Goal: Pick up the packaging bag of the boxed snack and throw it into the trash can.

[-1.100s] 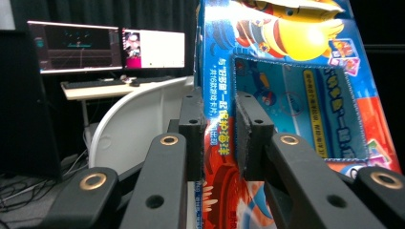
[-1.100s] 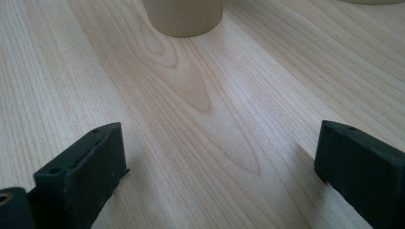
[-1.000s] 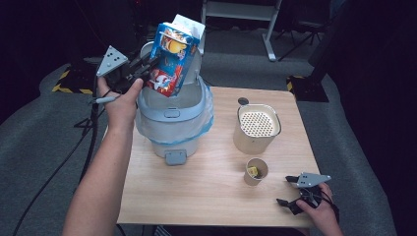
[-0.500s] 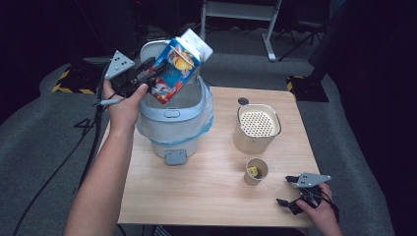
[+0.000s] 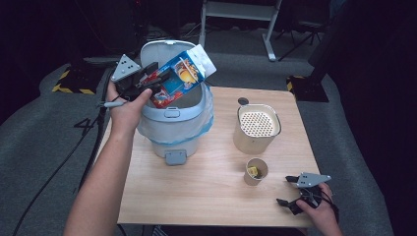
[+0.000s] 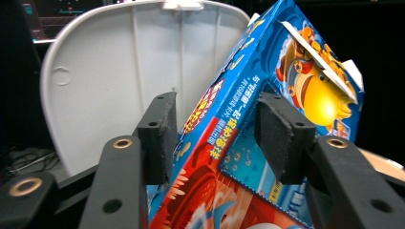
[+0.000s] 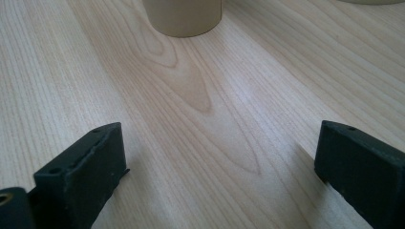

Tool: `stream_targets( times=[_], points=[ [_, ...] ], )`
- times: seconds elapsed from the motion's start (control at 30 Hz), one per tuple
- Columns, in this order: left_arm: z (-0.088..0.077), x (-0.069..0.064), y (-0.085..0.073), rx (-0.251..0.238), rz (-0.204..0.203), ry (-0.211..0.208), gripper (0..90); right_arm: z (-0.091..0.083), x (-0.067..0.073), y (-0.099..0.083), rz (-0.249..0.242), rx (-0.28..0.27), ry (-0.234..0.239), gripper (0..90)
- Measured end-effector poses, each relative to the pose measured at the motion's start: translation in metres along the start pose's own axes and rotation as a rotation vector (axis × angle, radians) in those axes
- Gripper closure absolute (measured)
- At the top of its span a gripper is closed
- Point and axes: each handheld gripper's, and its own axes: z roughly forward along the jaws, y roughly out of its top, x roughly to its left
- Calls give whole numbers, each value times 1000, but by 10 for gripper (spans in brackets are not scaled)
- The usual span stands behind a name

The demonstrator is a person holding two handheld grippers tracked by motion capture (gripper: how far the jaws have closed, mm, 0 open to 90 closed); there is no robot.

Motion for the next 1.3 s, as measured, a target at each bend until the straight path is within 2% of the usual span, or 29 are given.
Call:
stream_targets(
  times=[0.1, 0.2, 0.3, 0.37, 0.43, 0.5, 0.73, 0.87, 0.93, 1.03, 1.1, 1.17, 1.3],
  points=[
    [1, -3, -3, 57, 18, 6, 405, 0, 0, 0, 0, 0, 0, 34],
    [-3, -5, -6, 98, 39, 21, 373, 0, 0, 0, 0, 0, 0, 34],
    [-8, -4, -9, 120, 48, 14, 358, 0, 0, 0, 0, 0, 0, 34],
    [-12, -2, -10, 119, 37, 1, 328, 0, 0, 0, 0, 0, 0, 34],
    [-15, -1, -11, 136, 47, 7, 334, 0, 0, 0, 0, 0, 0, 34],
    [-18, -1, -13, 151, 80, 3, 377, 0, 0, 0, 0, 0, 0, 34],
    [-17, -5, -7, 137, 110, 4, 417, 0, 0, 0, 0, 0, 0, 34],
    [-11, -13, 0, 148, 144, -19, 401, 0, 0, 0, 0, 0, 0, 34],
    [-8, -18, 4, 162, 181, -19, 397, 0, 0, 0, -1, 0, 0, 34],
    [-3, -24, 8, 195, 240, -11, 436, 0, 0, 0, 0, -1, 0, 34],
    [-1, -27, 10, 206, 252, -7, 467, 0, 0, 0, 0, 0, 0, 34],
    [2, -29, 12, 238, 269, -4, 570, 0, 0, 0, -1, -1, 0, 34],
    [3, -30, 11, 314, 313, 8, 718, 0, 0, 0, -1, -1, -1, 34]
  ],
)
